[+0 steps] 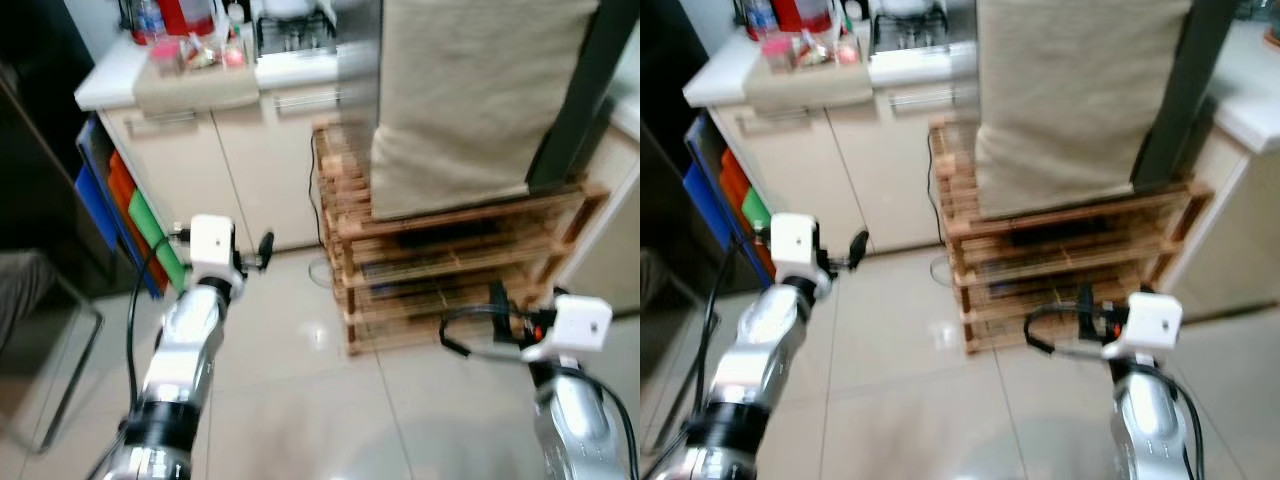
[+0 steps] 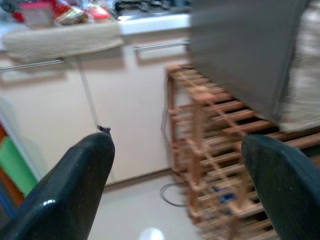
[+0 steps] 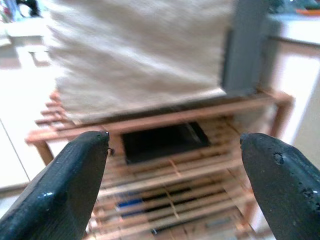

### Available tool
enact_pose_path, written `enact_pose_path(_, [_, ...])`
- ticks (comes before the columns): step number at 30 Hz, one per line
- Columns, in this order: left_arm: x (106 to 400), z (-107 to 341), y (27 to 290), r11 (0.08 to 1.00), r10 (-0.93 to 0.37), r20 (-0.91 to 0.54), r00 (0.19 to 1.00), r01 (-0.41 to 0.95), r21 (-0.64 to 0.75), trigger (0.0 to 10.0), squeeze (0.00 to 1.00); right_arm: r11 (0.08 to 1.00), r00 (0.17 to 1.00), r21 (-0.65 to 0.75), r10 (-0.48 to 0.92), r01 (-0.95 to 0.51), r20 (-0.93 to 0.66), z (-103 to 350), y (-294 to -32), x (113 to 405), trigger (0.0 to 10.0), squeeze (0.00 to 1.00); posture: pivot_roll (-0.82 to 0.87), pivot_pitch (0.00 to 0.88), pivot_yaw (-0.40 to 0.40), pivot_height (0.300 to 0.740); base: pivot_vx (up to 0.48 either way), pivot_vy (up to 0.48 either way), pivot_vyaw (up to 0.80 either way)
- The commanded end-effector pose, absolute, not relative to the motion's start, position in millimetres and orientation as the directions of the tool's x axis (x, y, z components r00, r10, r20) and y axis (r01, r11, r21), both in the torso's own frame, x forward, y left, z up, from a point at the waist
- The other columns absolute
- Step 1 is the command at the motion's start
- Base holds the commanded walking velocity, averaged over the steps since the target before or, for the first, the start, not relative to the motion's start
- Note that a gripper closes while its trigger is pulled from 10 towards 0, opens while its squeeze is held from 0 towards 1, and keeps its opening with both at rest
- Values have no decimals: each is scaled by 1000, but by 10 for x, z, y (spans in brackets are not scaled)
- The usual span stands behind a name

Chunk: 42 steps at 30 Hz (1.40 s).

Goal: Restocking fridge

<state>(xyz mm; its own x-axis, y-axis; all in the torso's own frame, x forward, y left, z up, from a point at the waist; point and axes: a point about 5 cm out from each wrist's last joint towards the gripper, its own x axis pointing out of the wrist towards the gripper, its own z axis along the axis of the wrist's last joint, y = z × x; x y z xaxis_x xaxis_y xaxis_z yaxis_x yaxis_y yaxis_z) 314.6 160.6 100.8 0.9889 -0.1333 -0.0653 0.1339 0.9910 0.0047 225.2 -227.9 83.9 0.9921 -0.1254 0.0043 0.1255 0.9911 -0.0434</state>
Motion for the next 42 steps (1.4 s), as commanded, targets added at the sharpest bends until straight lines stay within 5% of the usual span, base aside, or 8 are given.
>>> enact_pose_path(1, [3112,979,1700,992,-120,-76,990,123,39,10000,0,995,995,-39,-96,97,9,866,-2184,2318,10000,75,-95,0,95,740,285,386,0])
enact_pose_path(24, [3111,1157,1440,951,-304,14,953,304,-53,10000,0,983,983,-78,-159,166,95,1073,-2136,2560,10000,90,-82,0,83,740,45,456,-498])
enact_pose_path(29, [3106,1132,1431,963,-269,-5,963,269,11,10000,0,983,983,-65,-164,169,77,1044,-2129,2553,10000,98,-82,0,85,740,0,0,-613])
enact_pose_path(40, [3095,1272,1316,916,-371,66,926,377,-137,10000,0,982,983,-79,-165,172,81,1037,-2123,2585,10000,90,-80,0,82,740,447,0,-255])
enact_pose_path(42, [3100,1341,1260,912,-400,94,912,406,-62,10000,0,984,985,-84,-147,154,91,1057,-2088,2616,10000,90,-80,0,85,740,480,0,0])
